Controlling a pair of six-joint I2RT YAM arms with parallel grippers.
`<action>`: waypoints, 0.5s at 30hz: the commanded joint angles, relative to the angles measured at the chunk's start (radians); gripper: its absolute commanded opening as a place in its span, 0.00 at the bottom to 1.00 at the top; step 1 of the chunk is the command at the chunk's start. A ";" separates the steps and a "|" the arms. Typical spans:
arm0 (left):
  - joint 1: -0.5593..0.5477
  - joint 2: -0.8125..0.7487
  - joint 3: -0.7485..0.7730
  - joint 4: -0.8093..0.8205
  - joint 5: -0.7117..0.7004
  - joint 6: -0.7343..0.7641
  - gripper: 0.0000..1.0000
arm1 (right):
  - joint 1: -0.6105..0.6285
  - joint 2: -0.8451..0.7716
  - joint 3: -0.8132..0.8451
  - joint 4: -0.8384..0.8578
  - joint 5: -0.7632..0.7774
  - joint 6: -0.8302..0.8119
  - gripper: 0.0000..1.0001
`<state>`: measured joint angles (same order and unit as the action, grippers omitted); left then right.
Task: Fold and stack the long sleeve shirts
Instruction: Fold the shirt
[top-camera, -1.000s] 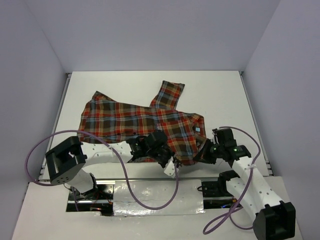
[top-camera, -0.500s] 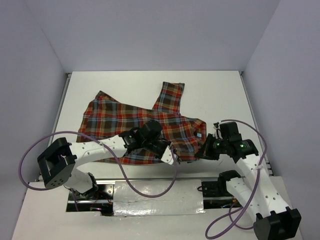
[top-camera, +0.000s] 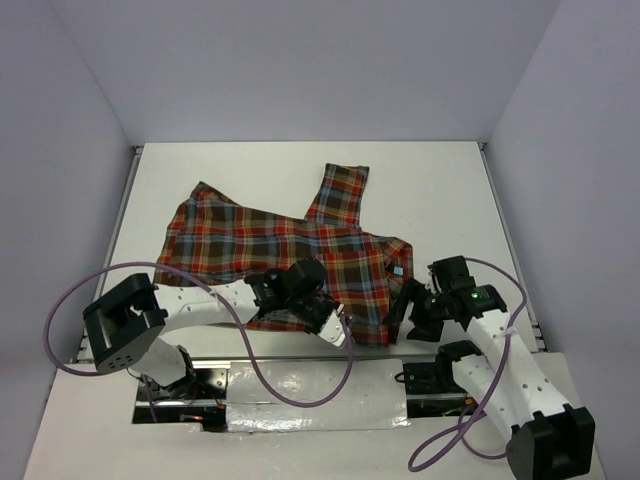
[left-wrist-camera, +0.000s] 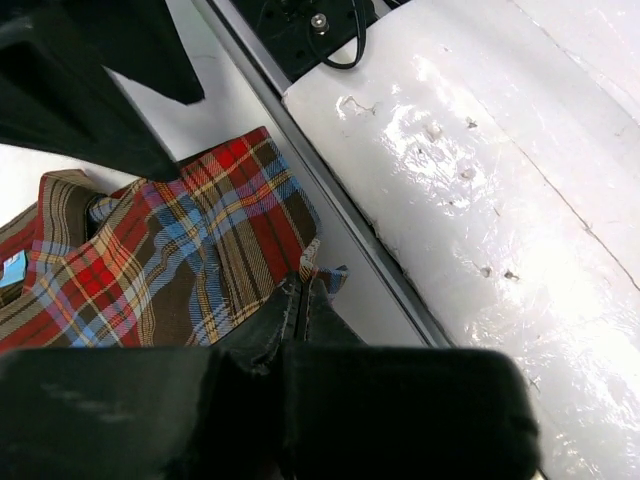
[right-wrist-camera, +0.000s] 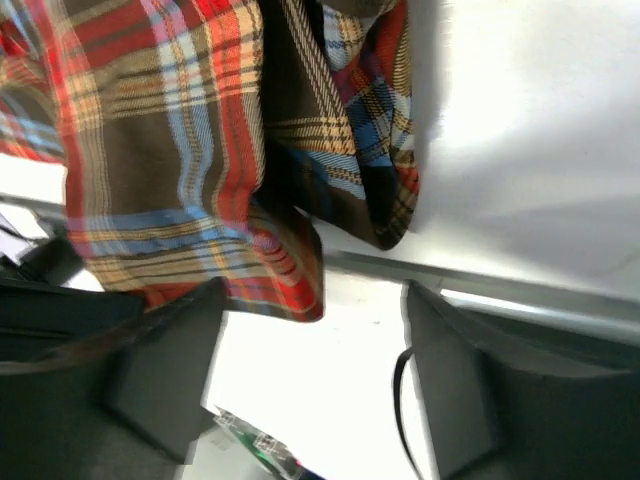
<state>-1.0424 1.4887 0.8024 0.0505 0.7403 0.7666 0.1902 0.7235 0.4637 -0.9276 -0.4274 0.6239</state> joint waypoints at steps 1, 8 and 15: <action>-0.002 0.022 0.004 0.014 0.067 0.030 0.00 | -0.003 -0.010 0.113 -0.017 0.083 0.017 0.84; -0.004 0.053 -0.025 0.103 0.054 -0.029 0.00 | -0.093 0.271 0.378 0.188 0.188 -0.012 0.82; -0.002 0.059 -0.042 0.120 0.044 -0.010 0.00 | -0.222 0.585 0.457 0.401 0.165 -0.016 0.66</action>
<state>-1.0424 1.5490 0.7685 0.1192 0.7547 0.7547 -0.0238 1.2423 0.8825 -0.6289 -0.2768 0.6186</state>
